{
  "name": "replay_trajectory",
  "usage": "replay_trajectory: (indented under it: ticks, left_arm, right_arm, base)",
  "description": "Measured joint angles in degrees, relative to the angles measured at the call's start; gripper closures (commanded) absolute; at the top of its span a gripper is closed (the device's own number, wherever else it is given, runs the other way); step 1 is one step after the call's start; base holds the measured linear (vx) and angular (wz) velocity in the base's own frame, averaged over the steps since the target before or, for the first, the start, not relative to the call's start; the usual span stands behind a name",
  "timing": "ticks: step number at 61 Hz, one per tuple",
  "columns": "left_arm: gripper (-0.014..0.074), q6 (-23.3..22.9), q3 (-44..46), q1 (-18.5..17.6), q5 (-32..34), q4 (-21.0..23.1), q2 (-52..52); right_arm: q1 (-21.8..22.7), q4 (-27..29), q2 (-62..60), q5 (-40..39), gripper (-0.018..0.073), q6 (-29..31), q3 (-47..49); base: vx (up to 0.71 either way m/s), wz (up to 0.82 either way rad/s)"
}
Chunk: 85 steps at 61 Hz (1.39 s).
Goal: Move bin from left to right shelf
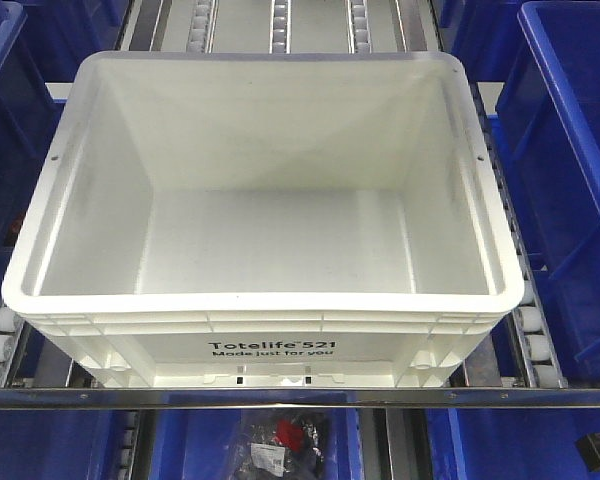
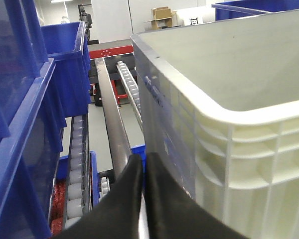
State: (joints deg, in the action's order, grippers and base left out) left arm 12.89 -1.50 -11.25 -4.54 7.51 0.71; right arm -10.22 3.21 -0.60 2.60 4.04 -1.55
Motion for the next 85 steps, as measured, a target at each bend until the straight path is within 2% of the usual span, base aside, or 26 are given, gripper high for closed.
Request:
replay_trajectory:
  ticks: [24,30,38,41,44,49,56,63,68,77,85]
  left_arm:
    - [0.0604,0.0,0.0,0.0,1.87,0.0,0.0]
    - [0.0604,0.0,0.0,0.0,6.11,0.0,0.0]
    - [0.0604,0.0,0.0,0.0,15.86,0.0,0.0]
    - [0.0604,0.0,0.07,0.0,18.76,0.0,0.0]
    - [0.0604,-0.12,0.78,0.0,18.9,0.06,0.0]
    - [0.0604,-0.13,4.53,0.0,13.73,0.06,0.0]
    - [0.0604,-0.13,14.13,0.0,-0.87,0.06,-0.9]
    - [0.0604,-0.13,25.14,0.0,-15.3,1.56,-7.38]
    - [0.0604,-0.18,32.69,0.0,-23.42,2.42,-14.02]
    - [0.0604,-0.18,42.28,0.0,-29.82,3.32,-27.2]
    - [0.0604,-0.18,47.09,0.0,-31.43,7.42,-36.46]
  right_arm:
    - [0.0,0.0,0.0,-1.94,0.0566,0.0,0.0]
    - [0.0,0.26,0.0,-7.4,0.0566,-0.3,-0.17]
    - [0.0,0.46,0.0,-15.79,0.0566,-1.15,-0.17]
    - [0.0,0.52,0.0,-16.49,0.0566,-1.34,-0.17]
    - [0.0,0.52,0.0,-14.74,0.0566,-1.4,0.56]
    - [0.0,0.52,0.0,-7.75,0.0566,-1.54,4.47]
    - [0.0,0.52,1.99,5.74,0.0566,-1.54,13.87]
    - [0.0,0.52,8.85,19.59,0.0566,-1.54,24.43]
    - [0.0,0.52,15.29,25.6,0.0566,-1.54,31.46]
    - [0.0,0.52,27.97,31.22,0.0566,-1.54,41.35]
    - [0.0,0.52,37.14,32.99,0.0566,-1.54,46.34]
  base:
    - [0.0,0.0]
    - [0.0,0.0]
    - [0.0,0.0]
    - [0.0,0.0]
    - [0.0,0.0]
    - [0.0,0.0]
    - [0.0,0.0]
    - [0.0,0.0]
    - [0.0,0.0]
    - [0.0,0.0]
    - [0.0,0.0]
